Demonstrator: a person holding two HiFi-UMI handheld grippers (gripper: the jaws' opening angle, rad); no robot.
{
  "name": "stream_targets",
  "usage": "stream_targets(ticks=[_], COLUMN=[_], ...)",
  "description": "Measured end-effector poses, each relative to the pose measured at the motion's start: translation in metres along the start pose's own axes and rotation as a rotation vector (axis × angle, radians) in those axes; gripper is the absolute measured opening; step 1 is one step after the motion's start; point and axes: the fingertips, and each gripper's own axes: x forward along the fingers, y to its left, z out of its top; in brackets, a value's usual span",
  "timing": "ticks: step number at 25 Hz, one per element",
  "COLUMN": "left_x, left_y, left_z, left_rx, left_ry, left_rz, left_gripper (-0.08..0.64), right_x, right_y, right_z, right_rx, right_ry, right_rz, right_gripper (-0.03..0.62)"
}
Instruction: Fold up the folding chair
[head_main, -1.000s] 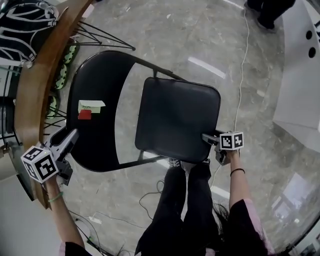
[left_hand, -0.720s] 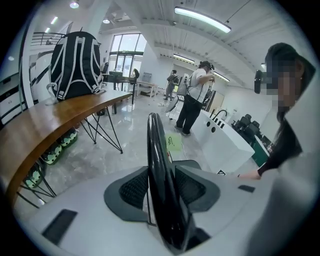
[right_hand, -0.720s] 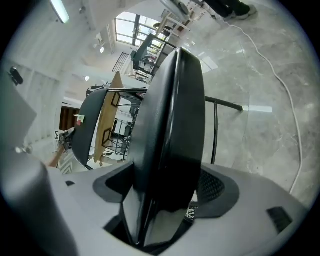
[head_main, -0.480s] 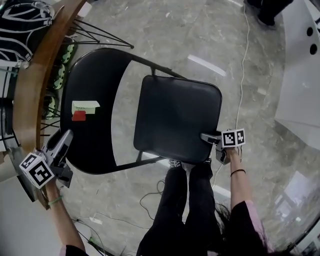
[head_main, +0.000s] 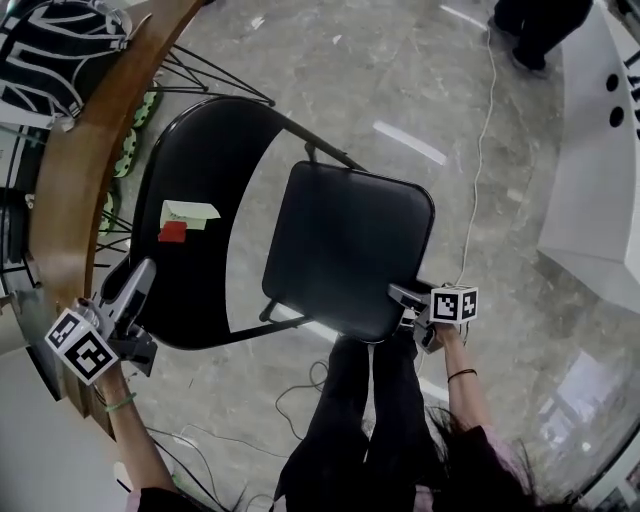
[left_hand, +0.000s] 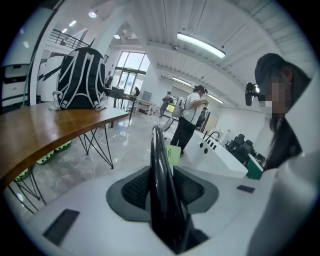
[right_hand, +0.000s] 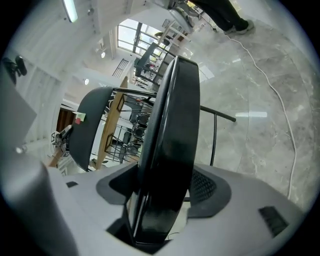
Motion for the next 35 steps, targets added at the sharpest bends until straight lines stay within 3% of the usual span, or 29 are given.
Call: stream_targets(ticks=[3, 11, 18, 24, 28, 35], left_x=[-0.009, -0.025, -0.033, -0.045, -0.056, -0.063], left_y=[-0.004, -0.017, -0.031, -0.037, -0.046, -0.062], left_z=[0.013, 0.036, 0.049, 0.058, 0.066, 0.071], left_rx=[-0.005, -0.007, 0.023, -0.001, 0.01, -0.006], left_ry=[-0.054, -0.08, -0.078, -0.124, -0.11, -0.103], left_rz=[-0.016, -0.017, 0.029, -0.026, -0.02, -0.049], left_gripper=[0.143, 0.141, 0.14, 0.137, 0.137, 0.137], right_x=[0.004, 0.018, 0.031, 0.059, 0.075, 0.108], right_y=[0.036, 0.118, 0.177, 0.235, 0.269, 0.313], right_z=[0.011, 0.027, 0.035, 0.044, 0.048, 0.056], right_rx=[-0.03, -0.142, -0.23, -0.259, -0.245, -0.279], right_ry=[-0.019, 0.055, 0.118, 0.153, 0.147, 0.192], right_rz=[0.017, 0.039, 0.038, 0.009, -0.023, 0.019], right_gripper=[0.297, 0.287, 0.278, 0.265, 0.253, 0.247])
